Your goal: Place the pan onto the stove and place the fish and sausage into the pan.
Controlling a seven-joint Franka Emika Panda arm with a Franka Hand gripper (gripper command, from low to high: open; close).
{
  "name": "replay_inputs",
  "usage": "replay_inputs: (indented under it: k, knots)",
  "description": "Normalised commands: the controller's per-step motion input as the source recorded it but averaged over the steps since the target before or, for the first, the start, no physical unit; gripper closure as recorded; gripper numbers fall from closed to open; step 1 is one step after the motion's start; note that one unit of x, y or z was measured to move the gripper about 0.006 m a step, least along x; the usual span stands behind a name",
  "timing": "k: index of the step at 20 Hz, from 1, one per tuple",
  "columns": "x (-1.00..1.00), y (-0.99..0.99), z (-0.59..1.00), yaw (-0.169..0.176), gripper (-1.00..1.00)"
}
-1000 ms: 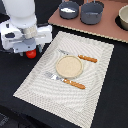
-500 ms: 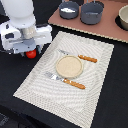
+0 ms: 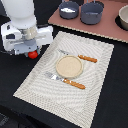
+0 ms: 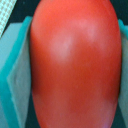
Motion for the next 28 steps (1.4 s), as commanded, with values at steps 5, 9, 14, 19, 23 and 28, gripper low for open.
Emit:
replay_inputs:
  k: [5,9,14,19,23,28]
  knots:
    - [-0.01,0.58,1.0,-0.016,1.0]
    - [0.08,0.92,1.0,0.0,1.0]
    - [0.22,1.0,0.88,0.0,1.0]
    - [0.23,1.0,0.59,0.0,1.0]
    - [0.28,0.97,0.22,0.0,1.0]
    - [0.28,0.95,-0.09,0.0,1.0]
